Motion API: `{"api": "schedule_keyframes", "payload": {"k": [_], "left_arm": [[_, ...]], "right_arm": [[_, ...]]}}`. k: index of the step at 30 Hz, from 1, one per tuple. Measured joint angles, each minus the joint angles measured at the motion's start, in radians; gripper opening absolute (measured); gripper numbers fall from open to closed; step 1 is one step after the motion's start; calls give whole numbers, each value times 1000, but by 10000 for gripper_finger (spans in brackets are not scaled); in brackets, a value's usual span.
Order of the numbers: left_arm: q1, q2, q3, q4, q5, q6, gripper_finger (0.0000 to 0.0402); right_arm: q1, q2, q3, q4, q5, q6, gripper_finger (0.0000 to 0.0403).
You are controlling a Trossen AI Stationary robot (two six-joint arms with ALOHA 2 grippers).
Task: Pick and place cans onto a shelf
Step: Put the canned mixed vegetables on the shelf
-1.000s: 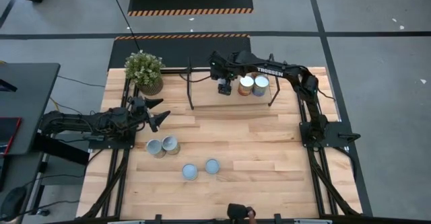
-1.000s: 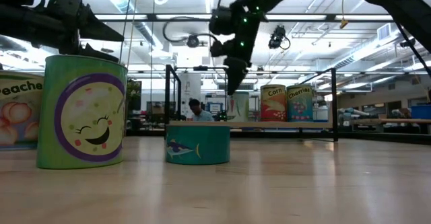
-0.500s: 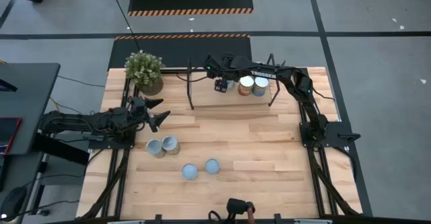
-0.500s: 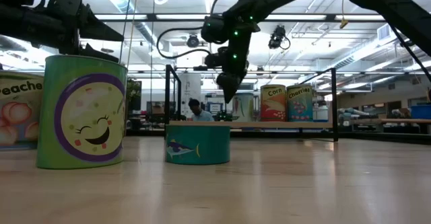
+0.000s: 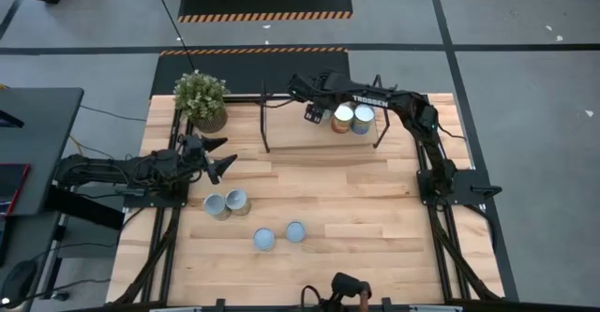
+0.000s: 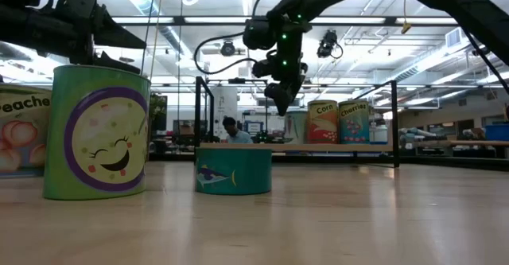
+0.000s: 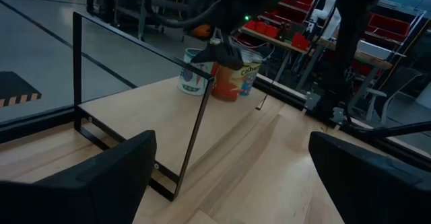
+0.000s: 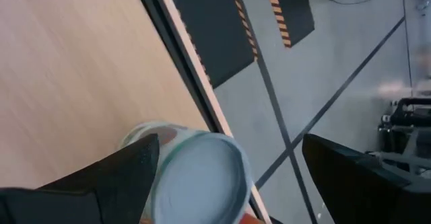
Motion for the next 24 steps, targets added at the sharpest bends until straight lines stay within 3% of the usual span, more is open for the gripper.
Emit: {"api": "schedule_keyframes", "payload": {"k": [24], "left_arm": [[0, 0, 0, 0, 0, 1, 396]], "right_arm": [[-57, -14, 50, -178, 2, 106, 373]]}}
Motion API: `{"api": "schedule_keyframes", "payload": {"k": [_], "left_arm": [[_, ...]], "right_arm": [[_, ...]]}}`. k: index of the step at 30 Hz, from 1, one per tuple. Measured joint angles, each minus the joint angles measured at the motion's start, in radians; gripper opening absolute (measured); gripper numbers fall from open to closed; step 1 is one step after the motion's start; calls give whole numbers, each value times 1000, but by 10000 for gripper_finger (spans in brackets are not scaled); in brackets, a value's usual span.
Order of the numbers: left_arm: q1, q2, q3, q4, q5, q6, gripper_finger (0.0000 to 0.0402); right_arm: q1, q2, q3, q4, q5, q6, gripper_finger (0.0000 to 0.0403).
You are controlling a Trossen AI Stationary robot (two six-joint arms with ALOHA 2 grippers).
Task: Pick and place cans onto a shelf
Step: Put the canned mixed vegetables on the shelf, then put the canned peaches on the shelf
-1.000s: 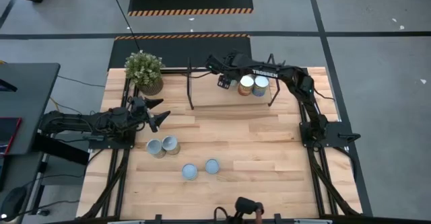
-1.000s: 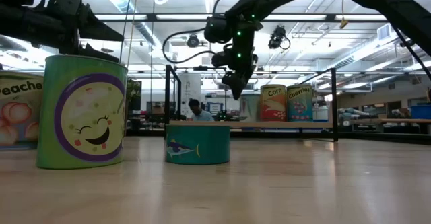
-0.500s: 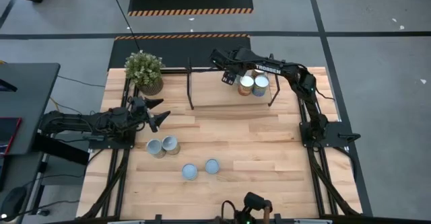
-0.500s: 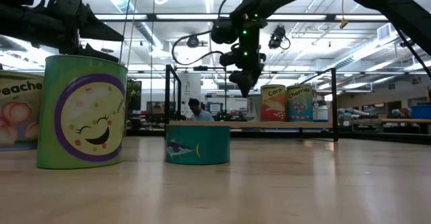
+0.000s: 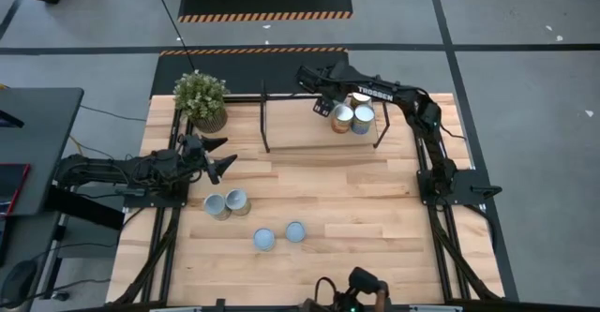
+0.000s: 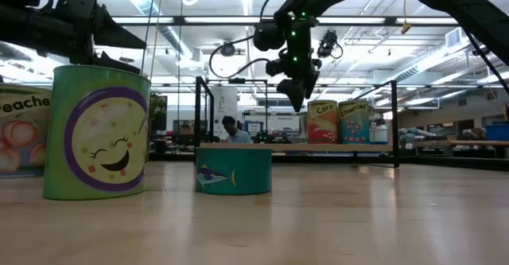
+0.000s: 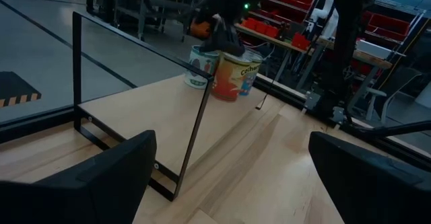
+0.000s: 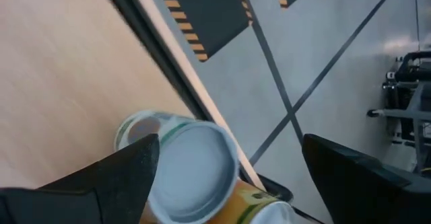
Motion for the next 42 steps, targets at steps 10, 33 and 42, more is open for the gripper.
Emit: {"api": "schedule_keyframes", "payload": {"k": [10, 33, 42], "left_arm": [[0, 0, 0, 0, 7, -2, 396], [0, 0, -65, 208, 509, 156, 396], [0, 0, -65, 209, 421, 48, 396]], "right_arm": [[22, -3, 127, -79, -71, -14, 373], [654, -80, -34, 283, -352, -11, 348], [855, -80, -298, 620, -241, 32, 348]]}}
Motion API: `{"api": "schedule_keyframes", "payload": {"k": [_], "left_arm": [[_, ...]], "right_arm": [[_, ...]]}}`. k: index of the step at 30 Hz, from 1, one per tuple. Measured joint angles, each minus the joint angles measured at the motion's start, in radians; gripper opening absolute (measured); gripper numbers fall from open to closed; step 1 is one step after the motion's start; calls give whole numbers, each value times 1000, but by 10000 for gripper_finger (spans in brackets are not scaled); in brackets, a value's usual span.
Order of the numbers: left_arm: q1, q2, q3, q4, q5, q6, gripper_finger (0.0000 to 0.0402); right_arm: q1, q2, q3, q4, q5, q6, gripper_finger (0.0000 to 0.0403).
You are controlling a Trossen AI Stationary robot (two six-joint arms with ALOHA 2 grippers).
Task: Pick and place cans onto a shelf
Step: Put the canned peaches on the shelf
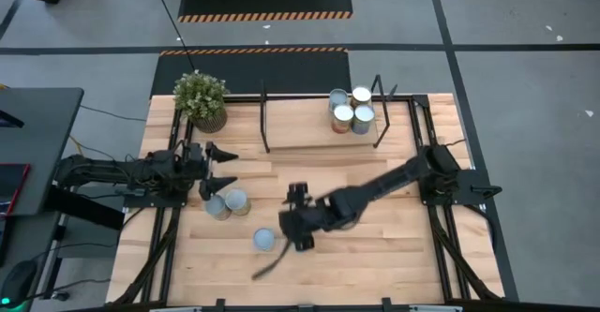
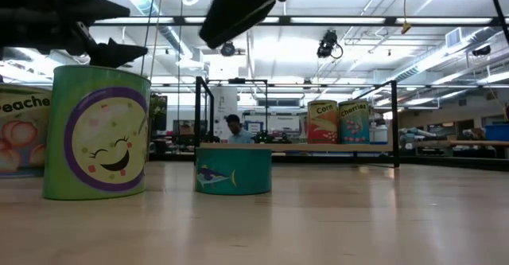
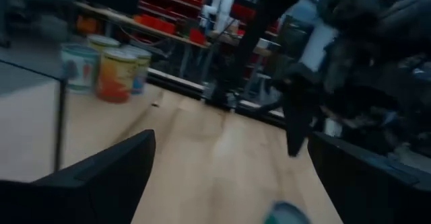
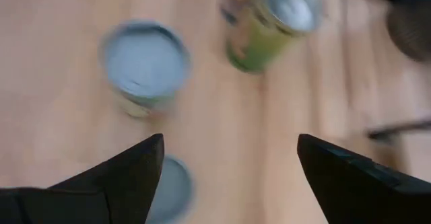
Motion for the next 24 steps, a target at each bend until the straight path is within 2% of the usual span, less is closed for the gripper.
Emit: {"api": "schedule_keyframes", "payload": {"k": [3, 7, 9, 12, 16, 19, 24], "left_arm": [[0, 0, 0, 0, 73, -25, 396], [-6, 0, 0, -2, 149, -31, 396], [-25, 0, 0, -8, 162, -27, 396], [-67, 10, 0, -25, 151, -24, 396], [-132, 46, 19, -47, 89, -15, 396], [-179, 98, 65, -91, 50, 29, 396], [-252, 214, 129, -155, 59, 53, 396]], "right_arm": [[25, 0, -77, 146, -13, -10, 348], [27, 0, -133, 290, -113, -22, 348], [26, 0, -153, 328, -131, -30, 348], [23, 0, -178, 378, -133, -48, 349], [10, 0, -220, 415, -137, -59, 363], [-4, 0, -242, 453, -145, -34, 378], [-22, 0, -272, 448, -188, 22, 391]]}}
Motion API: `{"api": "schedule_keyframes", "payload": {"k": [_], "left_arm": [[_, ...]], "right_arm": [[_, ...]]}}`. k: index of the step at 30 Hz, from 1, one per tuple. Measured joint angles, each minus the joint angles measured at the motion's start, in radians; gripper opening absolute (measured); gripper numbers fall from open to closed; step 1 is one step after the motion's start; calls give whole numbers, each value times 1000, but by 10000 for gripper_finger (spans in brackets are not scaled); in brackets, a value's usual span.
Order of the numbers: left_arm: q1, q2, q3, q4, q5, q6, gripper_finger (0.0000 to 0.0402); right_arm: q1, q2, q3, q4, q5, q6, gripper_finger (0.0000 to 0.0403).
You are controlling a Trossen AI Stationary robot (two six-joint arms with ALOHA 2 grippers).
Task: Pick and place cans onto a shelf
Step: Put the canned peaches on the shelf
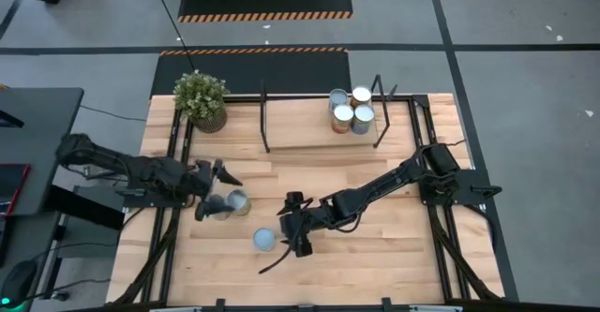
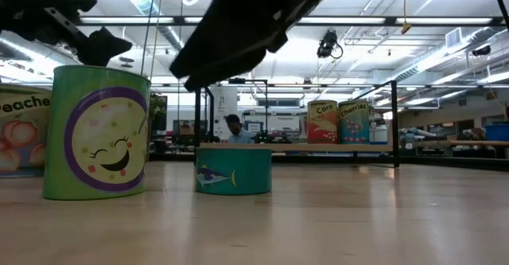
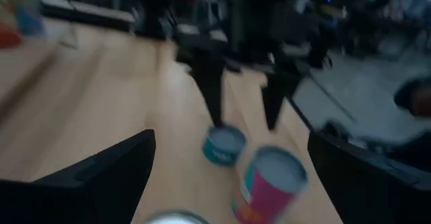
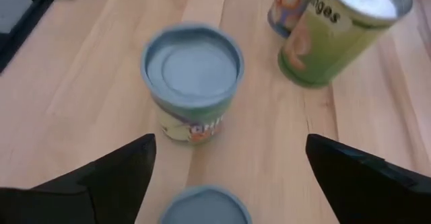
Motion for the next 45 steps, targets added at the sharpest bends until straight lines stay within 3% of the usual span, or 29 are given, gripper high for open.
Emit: {"api": "schedule_keyframes", "payload": {"k": [6, 10, 13, 26, 31, 41, 45], "left_arm": [[-111, 160, 131, -178, -112, -25, 396], [-160, 256, 270, -437, -257, -82, 396], [-163, 318, 363, -618, -303, -179, 396], [-195, 533, 708, -1197, -192, -395, 396], [-222, 575, 714, -1332, -60, -507, 396], [-278, 719, 711, -1409, -57, -566, 396], [-282, 756, 643, -1384, -50, -567, 396]], "right_arm": [[10, 0, -8, -68, 62, 5, 389], [12, -13, -8, -110, 99, 6, 383], [13, -28, -8, -133, 124, 19, 379], [13, -32, -8, -138, 149, 25, 377], [13, -32, -8, -142, 151, 32, 377], [25, -32, -8, -135, 151, 25, 377], [39, -32, -8, -132, 151, 28, 377]]}}
